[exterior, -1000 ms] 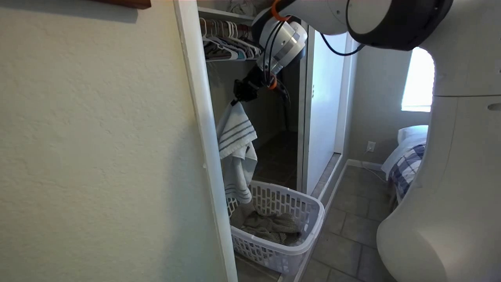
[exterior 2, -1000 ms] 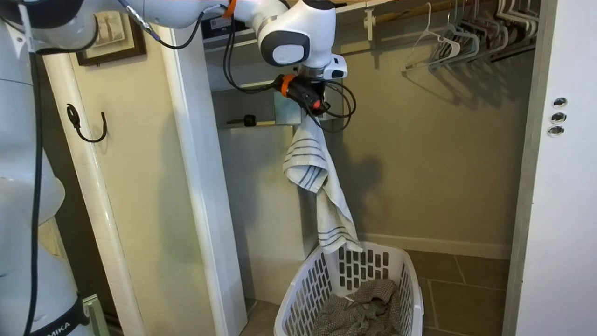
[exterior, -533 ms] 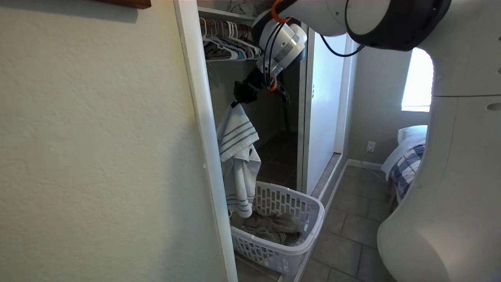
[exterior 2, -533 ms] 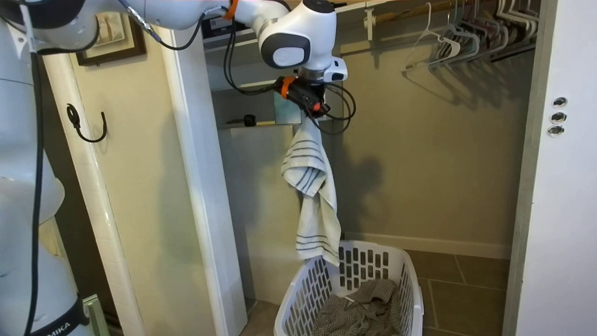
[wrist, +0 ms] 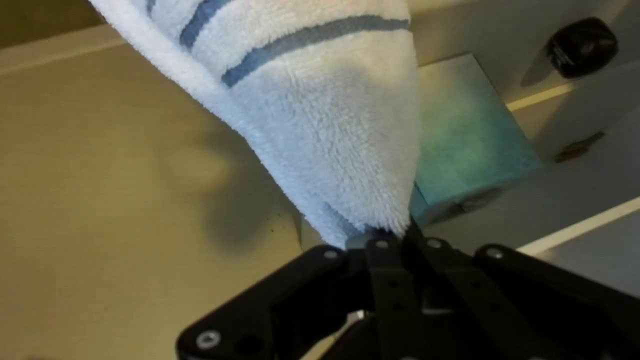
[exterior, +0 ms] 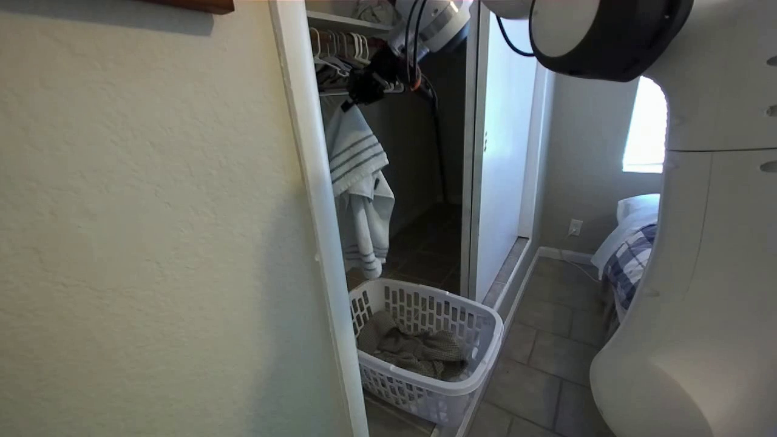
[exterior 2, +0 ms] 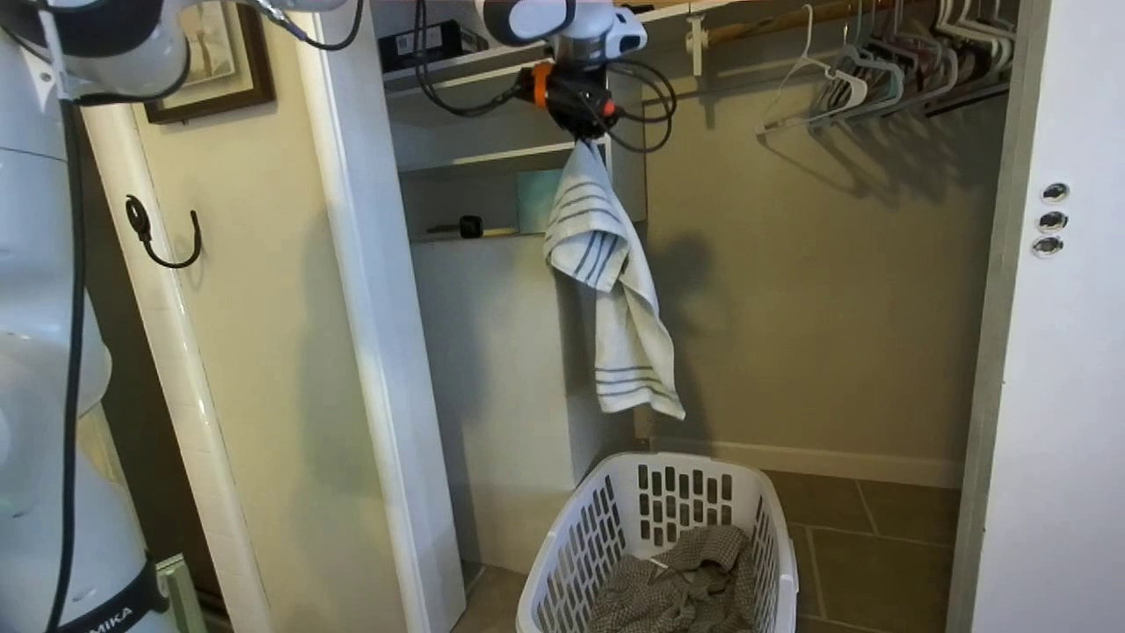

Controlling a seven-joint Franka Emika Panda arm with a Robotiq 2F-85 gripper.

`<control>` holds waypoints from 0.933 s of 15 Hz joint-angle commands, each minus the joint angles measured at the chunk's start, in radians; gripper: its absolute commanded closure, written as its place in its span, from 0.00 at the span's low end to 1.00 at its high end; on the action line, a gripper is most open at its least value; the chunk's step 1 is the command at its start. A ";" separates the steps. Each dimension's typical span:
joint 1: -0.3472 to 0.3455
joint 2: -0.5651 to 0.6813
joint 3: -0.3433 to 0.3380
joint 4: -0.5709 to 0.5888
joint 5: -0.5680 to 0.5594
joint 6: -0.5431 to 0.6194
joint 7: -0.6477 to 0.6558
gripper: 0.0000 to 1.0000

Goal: Pull the white laundry basket, remove the white towel from the laundry basket and put it on the counter on the left

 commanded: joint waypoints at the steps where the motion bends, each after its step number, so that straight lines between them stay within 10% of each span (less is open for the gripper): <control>1: 0.007 0.077 0.025 0.240 0.009 -0.073 -0.068 0.99; 14: 0.103 0.409 0.086 0.629 -0.064 0.158 -0.528 0.99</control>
